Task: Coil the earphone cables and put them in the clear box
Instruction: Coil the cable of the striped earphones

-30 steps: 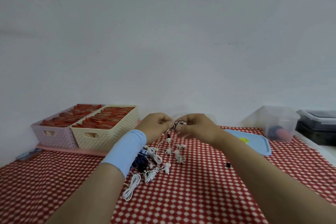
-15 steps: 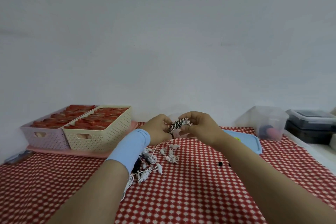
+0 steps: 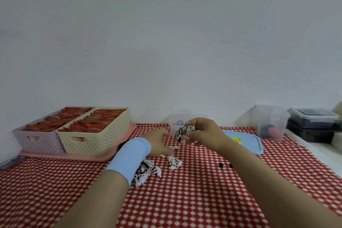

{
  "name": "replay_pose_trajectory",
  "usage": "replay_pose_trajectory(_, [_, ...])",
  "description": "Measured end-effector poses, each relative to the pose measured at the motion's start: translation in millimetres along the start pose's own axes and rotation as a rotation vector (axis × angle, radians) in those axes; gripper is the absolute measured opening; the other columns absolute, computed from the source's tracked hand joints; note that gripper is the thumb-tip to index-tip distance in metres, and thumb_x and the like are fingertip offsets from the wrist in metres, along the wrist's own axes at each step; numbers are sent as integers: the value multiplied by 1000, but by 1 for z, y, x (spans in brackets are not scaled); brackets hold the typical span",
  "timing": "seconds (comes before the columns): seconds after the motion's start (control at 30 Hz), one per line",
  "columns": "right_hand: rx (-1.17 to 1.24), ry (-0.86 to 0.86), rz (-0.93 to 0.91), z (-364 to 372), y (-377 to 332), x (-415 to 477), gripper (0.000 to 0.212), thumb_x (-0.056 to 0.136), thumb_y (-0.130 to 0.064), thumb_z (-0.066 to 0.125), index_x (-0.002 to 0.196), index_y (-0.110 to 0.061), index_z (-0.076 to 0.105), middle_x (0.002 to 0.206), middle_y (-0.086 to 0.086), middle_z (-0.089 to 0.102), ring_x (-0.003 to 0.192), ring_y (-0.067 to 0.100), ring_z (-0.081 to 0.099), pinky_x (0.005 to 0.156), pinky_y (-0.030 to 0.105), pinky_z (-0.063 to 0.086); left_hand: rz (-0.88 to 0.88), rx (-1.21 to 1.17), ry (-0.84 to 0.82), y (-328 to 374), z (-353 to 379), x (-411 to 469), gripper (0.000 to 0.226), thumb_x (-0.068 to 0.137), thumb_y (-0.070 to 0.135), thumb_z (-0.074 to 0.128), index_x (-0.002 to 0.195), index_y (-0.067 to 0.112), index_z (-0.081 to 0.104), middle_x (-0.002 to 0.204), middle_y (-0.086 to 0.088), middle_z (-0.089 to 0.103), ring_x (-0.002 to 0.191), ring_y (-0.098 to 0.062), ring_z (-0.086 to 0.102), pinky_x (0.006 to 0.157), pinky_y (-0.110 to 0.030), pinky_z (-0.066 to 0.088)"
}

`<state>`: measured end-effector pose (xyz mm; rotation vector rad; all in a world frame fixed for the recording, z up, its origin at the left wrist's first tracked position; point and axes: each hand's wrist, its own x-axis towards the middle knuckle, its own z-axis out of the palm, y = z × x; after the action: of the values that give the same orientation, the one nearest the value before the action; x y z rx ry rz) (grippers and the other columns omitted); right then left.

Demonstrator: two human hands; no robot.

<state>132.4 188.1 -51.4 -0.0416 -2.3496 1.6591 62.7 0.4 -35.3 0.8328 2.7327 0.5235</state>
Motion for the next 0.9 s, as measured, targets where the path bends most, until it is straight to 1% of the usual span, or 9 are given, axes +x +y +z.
replay_pose_trajectory(0.17, [-61, -15, 28, -15, -3, -7, 16, 96, -8, 64, 111, -5, 68, 93, 13, 76, 62, 15, 69, 46, 16, 43, 236, -344, 104, 20, 12, 9, 52, 87, 28, 70, 136, 37, 53, 131, 10, 62, 119, -8, 58, 106, -30, 42])
replay_pose_trajectory(0.27, [-231, -6, 104, -32, 8, -11, 20, 94, -14, 69, 112, -6, 70, 91, 8, 71, 52, 5, 61, 46, 14, 43, 292, -330, 98, 33, 30, 19, 27, 88, 22, 68, 112, 34, 69, 103, 21, 68, 97, -1, 63, 83, -12, 43])
replay_pose_trajectory(0.33, [-436, -7, 172, -44, 20, -14, 39, 89, -27, 75, 122, -10, 67, 107, 5, 71, 60, 6, 59, 59, 18, 50, 247, -224, 82, 44, 43, 23, 9, 88, 33, 66, 81, 30, 72, 71, 22, 65, 72, 1, 59, 63, -15, 37])
replay_pose_trajectory(0.4, [-576, 8, 212, -53, 33, -18, 56, 84, -37, 79, 132, -13, 63, 120, 4, 70, 72, 7, 58, 80, 28, 54, 186, -247, 49, 51, 55, 29, 29, 90, 41, 62, 73, 21, 76, 61, 17, 65, 58, 2, 54, 58, -18, 35])
replay_pose_trajectory(0.47, [-607, 49, 231, -60, 41, -27, 51, 83, -36, 80, 128, -18, 64, 116, 0, 71, 78, 8, 60, 86, 31, 53, 137, -275, 50, 59, 66, 32, 42, 93, 45, 58, 70, 13, 74, 60, 9, 65, 51, -4, 51, 57, -21, 37])
replay_pose_trajectory(0.57, [-656, 50, 191, -64, 44, -37, 15, 84, -28, 78, 97, -27, 71, 96, -8, 72, 83, 9, 64, 79, 24, 53, 46, -230, 11, 63, 73, 34, 54, 92, 55, 54, 76, 6, 71, 67, 0, 70, 53, -15, 54, 68, -30, 50])
replay_pose_trajectory(0.63, [-665, -27, 177, -63, 45, -43, 9, 82, -26, 80, 81, -31, 73, 81, -14, 71, 80, 5, 67, 73, 20, 53, -8, -187, -35, 62, 75, 34, 53, 90, 60, 52, 88, 12, 74, 75, -3, 74, 55, -17, 63, 73, -32, 54])
replay_pose_trajectory(0.77, [-748, -122, 188, -58, 49, -49, 11, 79, -27, 82, 90, -29, 81, 87, -17, 74, 83, 0, 66, 84, 26, 58, 1, -95, 23, 58, 71, 28, 49, 93, 60, 47, 106, 20, 72, 102, -3, 74, 67, -15, 65, 80, -31, 52])
replay_pose_trajectory(0.9, [-777, -94, 165, -59, 54, -48, 12, 85, -22, 77, 92, -31, 80, 84, -21, 70, 85, 1, 65, 86, 26, 56, 147, -148, 330, 49, 73, 21, 22, 97, 38, 54, 109, 27, 69, 116, 8, 65, 98, -5, 57, 89, -25, 43])
